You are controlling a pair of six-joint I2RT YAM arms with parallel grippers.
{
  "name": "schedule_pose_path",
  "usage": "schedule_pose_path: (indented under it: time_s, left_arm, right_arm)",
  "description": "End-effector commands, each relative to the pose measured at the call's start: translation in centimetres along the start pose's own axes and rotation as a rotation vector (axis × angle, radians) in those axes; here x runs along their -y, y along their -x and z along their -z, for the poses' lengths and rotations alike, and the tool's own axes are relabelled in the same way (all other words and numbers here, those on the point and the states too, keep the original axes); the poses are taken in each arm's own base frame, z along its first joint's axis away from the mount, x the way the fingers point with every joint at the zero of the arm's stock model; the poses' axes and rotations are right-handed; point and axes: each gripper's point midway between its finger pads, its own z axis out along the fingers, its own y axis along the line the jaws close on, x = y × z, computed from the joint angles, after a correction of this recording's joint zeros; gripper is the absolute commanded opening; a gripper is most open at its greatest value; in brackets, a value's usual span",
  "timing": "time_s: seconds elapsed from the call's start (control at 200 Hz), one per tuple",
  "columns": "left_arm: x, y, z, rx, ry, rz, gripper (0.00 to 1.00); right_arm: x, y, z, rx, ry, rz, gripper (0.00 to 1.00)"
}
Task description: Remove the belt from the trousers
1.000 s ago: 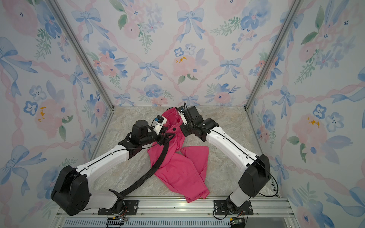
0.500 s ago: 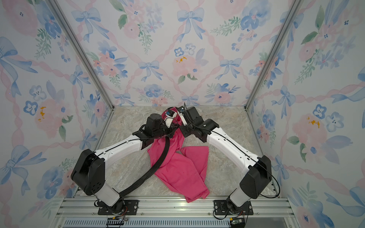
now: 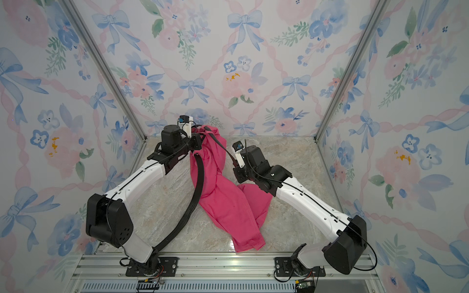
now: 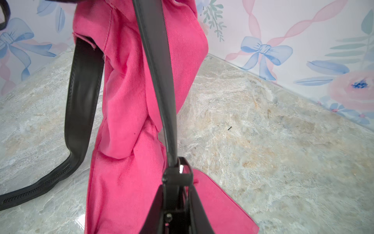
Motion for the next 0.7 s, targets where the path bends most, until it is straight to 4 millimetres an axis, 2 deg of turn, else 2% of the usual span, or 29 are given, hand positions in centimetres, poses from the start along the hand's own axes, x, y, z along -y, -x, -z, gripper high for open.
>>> schedule_pose_path:
  time_s: [0.0, 0.05, 0.095, 0.145, 0.19, 0.245, 0.32, 0.475, 0.565, 0.62, 0.695]
  left_arm:
    - [-6.1, 7.0, 2.1, 0.214, 0.133, 0.135, 0.0]
    - [-6.8, 7.1, 2.3, 0.222, 0.133, 0.148, 0.0]
    - [-6.3, 7.4, 2.5, 0.237, 0.11, 0.138, 0.0]
    - [-4.9, 7.4, 2.6, 0.248, 0.065, 0.118, 0.0]
    - [-3.1, 7.1, 2.6, 0.256, 0.028, 0.089, 0.0]
    - [-1.2, 6.3, 2.4, 0.256, 0.012, 0.043, 0.0]
    - [0.8, 4.9, 1.8, 0.242, 0.0, 0.006, 0.0]
    - [2.8, 2.6, 0.4, 0.203, -0.029, 0.003, 0.0]
    - [3.9, 2.1, 0.4, 0.198, -0.037, -0.009, 0.0]
    - [4.3, 1.8, 0.5, 0.196, -0.041, -0.016, 0.0]
    - [5.1, 1.6, 1.0, 0.196, -0.048, -0.027, 0.0]
  right_arm:
    - [5.1, -4.6, 0.5, -0.084, -0.151, -0.101, 0.0]
    - [8.0, -6.6, -0.1, -0.082, -0.192, -0.199, 0.02]
    - [10.3, -8.3, -0.7, -0.074, -0.218, -0.286, 0.08]
    - [11.6, -9.1, -1.3, -0.05, -0.216, -0.332, 0.21]
    - [11.5, -8.8, -1.6, -0.027, -0.198, -0.32, 0.36]
    - [10.4, -7.4, -2.0, 0.001, -0.153, -0.278, 0.51]
    - [8.0, -4.3, -2.3, 0.029, -0.081, -0.201, 0.59]
    - [1.9, 2.1, -2.2, 0.048, 0.03, -0.013, 0.64]
    - [-1.0, 4.9, -2.3, 0.071, 0.085, 0.036, 0.69]
    - [-2.2, 6.2, -2.7, 0.074, 0.102, 0.052, 0.7]
    - [-2.6, 7.5, -3.8, 0.061, 0.094, 0.055, 0.71]
